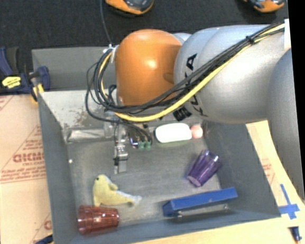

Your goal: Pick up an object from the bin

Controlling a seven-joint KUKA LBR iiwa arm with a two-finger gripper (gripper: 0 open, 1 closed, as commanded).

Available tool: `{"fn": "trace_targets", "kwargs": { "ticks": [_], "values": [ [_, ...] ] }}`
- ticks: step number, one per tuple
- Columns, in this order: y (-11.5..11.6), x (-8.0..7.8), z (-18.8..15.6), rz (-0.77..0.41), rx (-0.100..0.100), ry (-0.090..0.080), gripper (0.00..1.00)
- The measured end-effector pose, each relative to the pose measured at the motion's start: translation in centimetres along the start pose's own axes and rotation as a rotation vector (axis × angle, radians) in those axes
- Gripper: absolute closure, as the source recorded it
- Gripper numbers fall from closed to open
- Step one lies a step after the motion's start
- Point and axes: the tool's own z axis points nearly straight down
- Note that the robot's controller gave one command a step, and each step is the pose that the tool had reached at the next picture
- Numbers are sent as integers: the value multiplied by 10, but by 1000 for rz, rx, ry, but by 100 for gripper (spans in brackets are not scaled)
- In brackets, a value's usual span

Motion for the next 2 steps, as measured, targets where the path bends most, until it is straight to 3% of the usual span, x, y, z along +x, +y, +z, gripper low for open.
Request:
{"fn": "trace_targets", "kwargs": {
  "ticks": [1, 2],
  "values": [
    [-1, -1, -5, 4, -2, -8, 0],
    [-49, 2, 64, 18, -3, -11, 0]
  ]
}}
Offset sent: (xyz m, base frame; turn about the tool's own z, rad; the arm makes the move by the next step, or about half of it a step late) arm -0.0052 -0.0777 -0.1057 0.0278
